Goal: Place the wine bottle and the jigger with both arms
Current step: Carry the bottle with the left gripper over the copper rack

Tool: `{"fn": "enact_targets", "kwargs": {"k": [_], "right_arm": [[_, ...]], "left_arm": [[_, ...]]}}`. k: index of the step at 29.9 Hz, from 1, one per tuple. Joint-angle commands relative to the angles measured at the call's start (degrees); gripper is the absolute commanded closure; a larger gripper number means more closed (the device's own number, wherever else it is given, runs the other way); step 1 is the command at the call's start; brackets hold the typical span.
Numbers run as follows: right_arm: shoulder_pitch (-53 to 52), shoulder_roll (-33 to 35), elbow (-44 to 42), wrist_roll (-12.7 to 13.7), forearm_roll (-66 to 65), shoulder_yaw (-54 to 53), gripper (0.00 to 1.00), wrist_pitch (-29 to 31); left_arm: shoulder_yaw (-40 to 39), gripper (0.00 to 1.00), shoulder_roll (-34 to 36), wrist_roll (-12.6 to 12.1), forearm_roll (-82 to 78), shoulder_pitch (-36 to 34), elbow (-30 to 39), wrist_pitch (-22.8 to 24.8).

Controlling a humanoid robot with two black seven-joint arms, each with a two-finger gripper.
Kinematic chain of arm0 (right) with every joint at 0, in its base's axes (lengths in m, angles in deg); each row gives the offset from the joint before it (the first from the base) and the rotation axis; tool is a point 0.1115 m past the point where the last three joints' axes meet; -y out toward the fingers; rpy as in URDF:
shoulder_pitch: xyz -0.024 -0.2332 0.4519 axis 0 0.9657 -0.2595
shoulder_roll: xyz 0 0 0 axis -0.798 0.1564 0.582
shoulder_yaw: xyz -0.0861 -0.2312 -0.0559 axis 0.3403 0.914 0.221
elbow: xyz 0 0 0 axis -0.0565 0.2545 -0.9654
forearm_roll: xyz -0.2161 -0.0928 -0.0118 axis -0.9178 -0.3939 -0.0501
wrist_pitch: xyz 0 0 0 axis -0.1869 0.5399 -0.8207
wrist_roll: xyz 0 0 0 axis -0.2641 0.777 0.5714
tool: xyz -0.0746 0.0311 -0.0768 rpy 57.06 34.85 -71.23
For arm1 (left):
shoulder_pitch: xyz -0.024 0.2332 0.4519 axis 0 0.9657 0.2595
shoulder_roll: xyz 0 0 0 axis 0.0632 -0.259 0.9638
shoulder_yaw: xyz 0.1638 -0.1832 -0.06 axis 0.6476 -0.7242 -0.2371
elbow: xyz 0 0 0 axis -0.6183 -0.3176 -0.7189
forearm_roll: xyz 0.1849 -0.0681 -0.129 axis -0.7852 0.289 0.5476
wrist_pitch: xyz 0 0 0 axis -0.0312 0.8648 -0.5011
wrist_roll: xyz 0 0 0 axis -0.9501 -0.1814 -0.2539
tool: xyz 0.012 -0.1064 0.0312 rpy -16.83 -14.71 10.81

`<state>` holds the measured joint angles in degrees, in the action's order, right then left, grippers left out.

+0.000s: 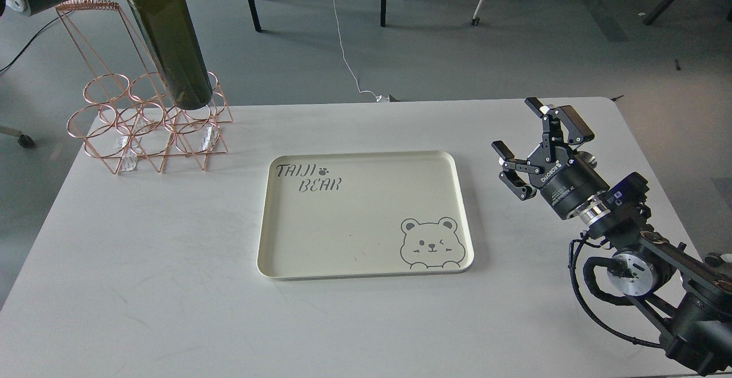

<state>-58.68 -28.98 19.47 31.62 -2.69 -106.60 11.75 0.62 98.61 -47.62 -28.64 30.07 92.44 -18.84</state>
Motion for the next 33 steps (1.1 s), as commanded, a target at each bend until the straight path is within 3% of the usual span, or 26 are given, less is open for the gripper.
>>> {"fn": "enact_targets", "kwargs": {"k": [1, 33], "right_arm": [[-0.01, -0.01, -0.09, 0.05, 0.01, 0.0, 0.01, 0.01], [0.87, -0.01, 0.08, -0.04, 0.01, 0.0, 0.01, 0.01]], "left_arm": [[0.07, 0.78, -0.11, 0.0, 0.03, 0.23, -1.25, -0.16], [2.62, 0.77, -2.92, 0.0, -0.14, 0.41, -7.05, -1.83]]}}
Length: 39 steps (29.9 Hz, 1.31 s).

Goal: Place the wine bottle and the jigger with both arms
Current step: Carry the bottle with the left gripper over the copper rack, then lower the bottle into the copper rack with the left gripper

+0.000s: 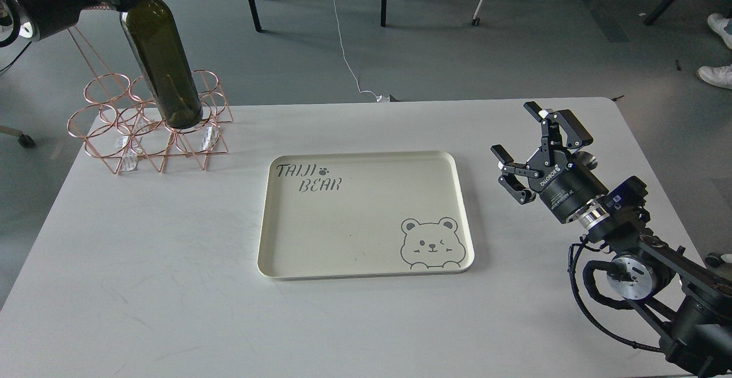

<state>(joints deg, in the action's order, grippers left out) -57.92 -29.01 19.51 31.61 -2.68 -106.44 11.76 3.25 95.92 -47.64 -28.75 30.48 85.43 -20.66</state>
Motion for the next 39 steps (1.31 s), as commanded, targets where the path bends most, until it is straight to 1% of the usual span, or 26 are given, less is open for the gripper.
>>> {"fn": "enact_targets", "kwargs": {"k": [1, 18, 27, 39], "right_arm": [[0.12, 0.02, 0.04, -0.03, 0.0, 0.02, 0.01, 0.0], [0.56, 0.02, 0.13, -0.03, 0.0, -0.16, 0.01, 0.0], [0.91, 0.02, 0.13, -0.03, 0.0, -0.16, 0.01, 0.0], [0.91, 0.02, 0.13, -0.03, 0.0, -0.16, 0.01, 0.0]], "left_arm": [[0.0, 0.77, -0.23, 0.01, -0.03, 0.0, -0.12, -0.01], [-0.09, 0.77, -0.32, 0.01, -0.12, 2.81, -0.21, -0.8], [0.0, 0.76, -1.55, 0.01, -0.12, 3.96, -3.37, -2.03], [-0.09, 0.73, -2.25, 0.01, -0.21, 6.06, -3.55, -2.12]]}}
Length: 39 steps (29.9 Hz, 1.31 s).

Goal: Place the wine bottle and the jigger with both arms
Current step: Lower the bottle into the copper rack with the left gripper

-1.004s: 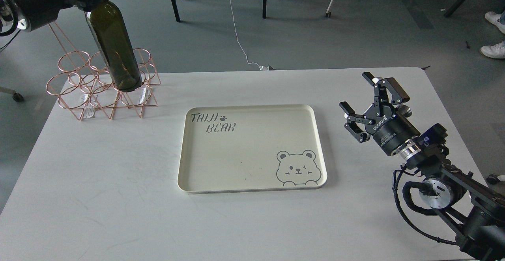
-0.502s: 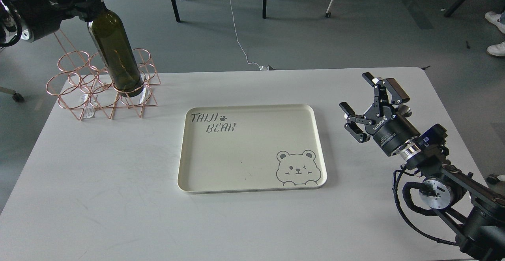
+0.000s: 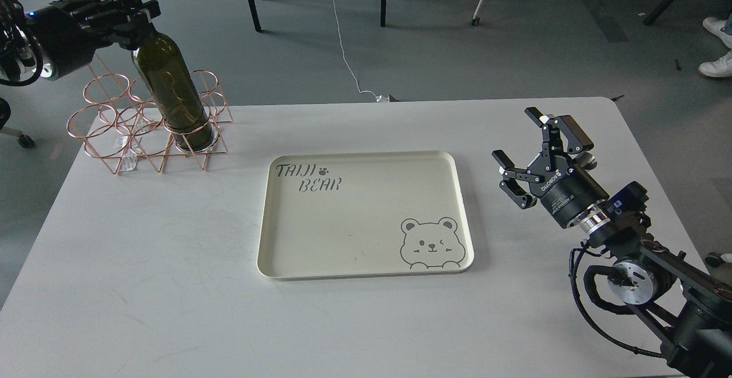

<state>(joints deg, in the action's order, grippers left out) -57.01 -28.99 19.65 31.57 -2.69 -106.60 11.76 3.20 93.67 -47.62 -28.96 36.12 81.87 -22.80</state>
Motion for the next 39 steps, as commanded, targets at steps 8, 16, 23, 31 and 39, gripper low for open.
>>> {"fn": "enact_targets", "kwargs": {"k": [8, 16, 23, 31, 39], "right_arm": [[0.0, 0.0, 0.0, 0.0, -0.09, 0.0, 0.01, 0.0], [0.09, -0.08, 0.0, 0.0, 0.0, 0.0, 0.01, 0.0], [0.09, 0.0, 0.0, 0.0, -0.09, 0.0, 0.01, 0.0], [0.35, -0.09, 0.0, 0.0, -0.09, 0.0, 0.01, 0.0], [0.44, -0.09, 0.08, 0.0, -0.09, 0.0, 0.01, 0.0]], "left_arm": [[0.22, 0.73, -1.06, -0.01, 0.0, 0.69, -2.19, -0.94], [1.71, 0.7, -1.94, -0.01, 0.0, 0.69, -3.69, -1.73], [2.06, 0.67, -2.3, -0.01, -0.09, 0.69, -3.78, -1.73], [2.07, 0.55, -2.74, -0.01, 0.0, 0.69, -3.86, -1.73], [2.07, 0.2, -2.65, -0.01, 0.26, 0.6, -3.78, -1.73]]}}
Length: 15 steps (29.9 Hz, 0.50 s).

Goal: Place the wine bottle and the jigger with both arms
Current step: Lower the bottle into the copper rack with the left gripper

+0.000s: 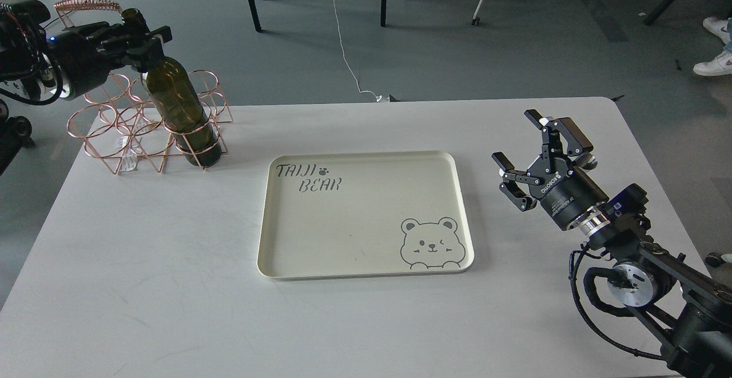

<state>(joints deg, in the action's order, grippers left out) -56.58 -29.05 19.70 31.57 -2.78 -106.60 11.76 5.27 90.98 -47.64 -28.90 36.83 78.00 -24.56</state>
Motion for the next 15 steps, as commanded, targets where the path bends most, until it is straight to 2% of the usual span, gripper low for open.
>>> {"fn": "enact_targets", "kwargs": {"k": [1, 3, 5, 10, 15], "right_arm": [[0.01, -0.03, 0.03, 0.0, 0.0, 0.0, 0.01, 0.0], [0.01, 0.06, 0.11, 0.0, 0.09, 0.0, 0.01, 0.0], [0.01, 0.06, 0.11, 0.0, 0.09, 0.0, 0.01, 0.0], [0.01, 0.06, 0.11, 0.0, 0.0, 0.0, 0.01, 0.0], [0.27, 0.06, 0.2, 0.0, 0.0, -0.09, 0.01, 0.0]], "left_arm": [[-0.08, 0.14, 0.05, 0.01, 0.29, -0.11, 0.1, 0.03], [-0.09, 0.07, 0.05, 0.01, 0.38, -0.2, 0.18, -0.06], [-0.09, 0.05, 0.05, 0.01, 0.38, -0.29, 0.36, -0.32], [-0.35, 0.04, 0.66, 0.01, 1.43, -1.25, 1.41, -0.68], [-0.35, 0.03, 1.89, 0.01, 1.7, -6.61, 1.85, -0.68]]}}
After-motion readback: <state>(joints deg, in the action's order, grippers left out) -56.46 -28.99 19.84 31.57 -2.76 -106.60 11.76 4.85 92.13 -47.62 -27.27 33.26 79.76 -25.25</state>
